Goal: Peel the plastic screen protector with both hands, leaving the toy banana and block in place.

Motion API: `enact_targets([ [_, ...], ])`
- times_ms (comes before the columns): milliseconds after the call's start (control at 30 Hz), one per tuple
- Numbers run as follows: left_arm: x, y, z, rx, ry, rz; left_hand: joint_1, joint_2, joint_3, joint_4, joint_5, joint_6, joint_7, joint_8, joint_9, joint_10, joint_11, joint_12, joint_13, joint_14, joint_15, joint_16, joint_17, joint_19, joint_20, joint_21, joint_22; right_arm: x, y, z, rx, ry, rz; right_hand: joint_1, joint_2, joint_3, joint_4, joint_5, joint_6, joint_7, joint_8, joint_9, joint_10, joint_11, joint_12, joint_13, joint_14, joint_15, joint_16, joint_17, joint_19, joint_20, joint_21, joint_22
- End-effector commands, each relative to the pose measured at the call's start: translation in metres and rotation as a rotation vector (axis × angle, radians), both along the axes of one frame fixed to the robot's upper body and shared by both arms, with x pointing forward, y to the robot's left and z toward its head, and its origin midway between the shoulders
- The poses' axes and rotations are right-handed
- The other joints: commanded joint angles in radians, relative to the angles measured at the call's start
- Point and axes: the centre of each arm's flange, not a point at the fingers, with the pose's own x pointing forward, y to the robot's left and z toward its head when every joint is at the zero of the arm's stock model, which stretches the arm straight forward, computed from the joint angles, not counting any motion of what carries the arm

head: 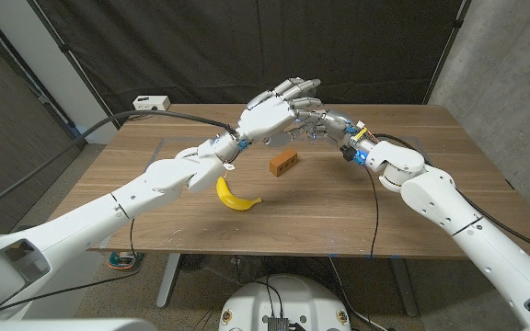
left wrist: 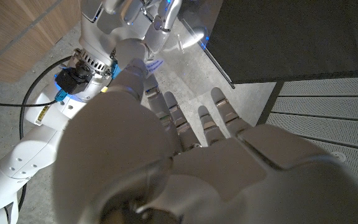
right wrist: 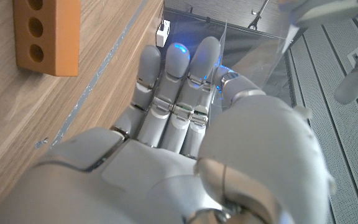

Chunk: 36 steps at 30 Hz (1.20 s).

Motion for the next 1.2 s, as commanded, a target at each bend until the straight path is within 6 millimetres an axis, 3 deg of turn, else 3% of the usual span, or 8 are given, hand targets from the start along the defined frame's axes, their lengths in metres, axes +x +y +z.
enact_targets([
  [33,0.000,0.006,-0.002,0.033,0.025,-0.002,0.004,0.003,-0.005,-0.001,0.000,0.137,-0.044,0.068,0.051,0.008,0.000,0.007,0.005,0.003,-0.109,0.005,0.003,0.001,-0.003,0.008,0.001,0.001,0.005,-0.001,0.019,-0.006,-0.006,0.014,0.008,0.029,-0.028,0.005,0.057,0.033,-0.003,0.003,0.003,0.003,0.004,-0.001,0.063,-0.060,-0.004,0.008,-0.001,-0.139,0.001,0.001],
  [600,0.003,0.015,-0.009,0.041,0.042,0.026,0.000,0.004,-0.018,0.004,-0.002,0.131,-0.048,0.068,0.065,-0.004,0.000,0.003,0.011,0.019,-0.122,0.011,0.006,0.003,-0.012,0.010,-0.001,0.007,0.009,-0.012,0.131,-0.078,0.012,0.014,0.009,0.022,-0.028,0.007,0.059,0.029,-0.011,0.008,0.002,-0.001,0.005,0.007,0.058,-0.060,-0.019,0.015,-0.007,-0.142,-0.002,-0.010],
  [800,0.002,0.017,-0.017,0.025,-0.028,0.008,-0.003,0.007,-0.027,0.008,-0.007,0.122,-0.068,0.059,0.059,0.018,0.000,0.012,0.017,0.085,-0.167,0.030,0.005,0.033,-0.061,0.022,-0.001,0.009,0.009,-0.014,0.182,-0.069,0.028,0.014,0.010,0.019,-0.028,0.006,0.059,0.028,-0.012,0.013,0.001,-0.004,0.004,0.009,0.060,-0.061,-0.023,0.015,-0.008,-0.142,-0.002,-0.013],
  [1200,0.010,0.024,-0.023,-0.052,0.049,-0.039,-0.004,0.016,-0.030,0.012,-0.010,0.101,-0.058,0.062,0.075,0.047,0.000,0.019,0.020,0.132,-0.166,0.043,0.006,0.048,-0.046,0.030,-0.002,0.006,0.009,-0.011,0.197,-0.099,0.011,0.016,0.011,0.015,-0.028,0.005,0.059,0.027,-0.018,0.014,0.002,-0.004,0.001,0.008,0.066,-0.060,-0.024,0.028,-0.010,-0.142,-0.002,-0.022],
])
